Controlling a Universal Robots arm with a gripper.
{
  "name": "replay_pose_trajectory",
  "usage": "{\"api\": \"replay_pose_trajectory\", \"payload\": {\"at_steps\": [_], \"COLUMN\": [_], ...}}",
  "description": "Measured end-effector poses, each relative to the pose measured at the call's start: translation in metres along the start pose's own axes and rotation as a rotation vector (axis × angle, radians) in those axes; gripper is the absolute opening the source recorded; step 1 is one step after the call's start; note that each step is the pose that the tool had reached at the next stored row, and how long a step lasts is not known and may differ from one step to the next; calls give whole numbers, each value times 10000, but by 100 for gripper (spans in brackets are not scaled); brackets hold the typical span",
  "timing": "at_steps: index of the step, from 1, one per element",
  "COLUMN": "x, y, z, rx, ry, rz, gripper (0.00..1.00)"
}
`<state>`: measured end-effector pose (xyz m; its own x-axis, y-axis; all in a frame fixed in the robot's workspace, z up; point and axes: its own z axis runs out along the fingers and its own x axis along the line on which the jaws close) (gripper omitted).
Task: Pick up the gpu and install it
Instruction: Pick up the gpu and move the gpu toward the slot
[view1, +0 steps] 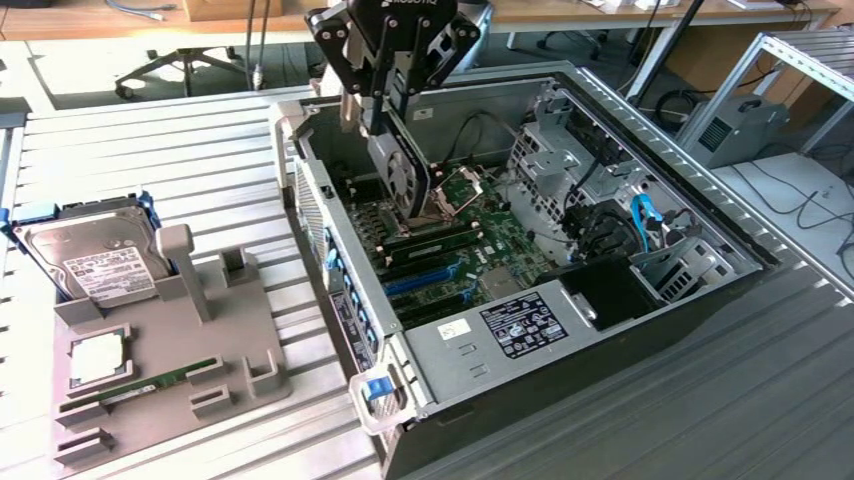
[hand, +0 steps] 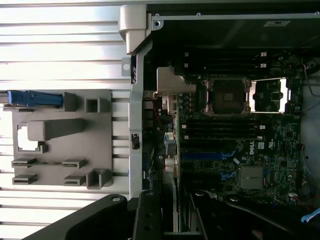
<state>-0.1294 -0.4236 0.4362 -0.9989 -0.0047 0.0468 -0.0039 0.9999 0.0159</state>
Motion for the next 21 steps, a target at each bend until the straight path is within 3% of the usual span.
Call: {"api": "replay_pose_trajectory", "payload": {"at_steps": [21], "x": [-183], "y": [-1], "z": [-9], "rx": [1], "ry": [0], "rz": [0], "gripper": [27]}}
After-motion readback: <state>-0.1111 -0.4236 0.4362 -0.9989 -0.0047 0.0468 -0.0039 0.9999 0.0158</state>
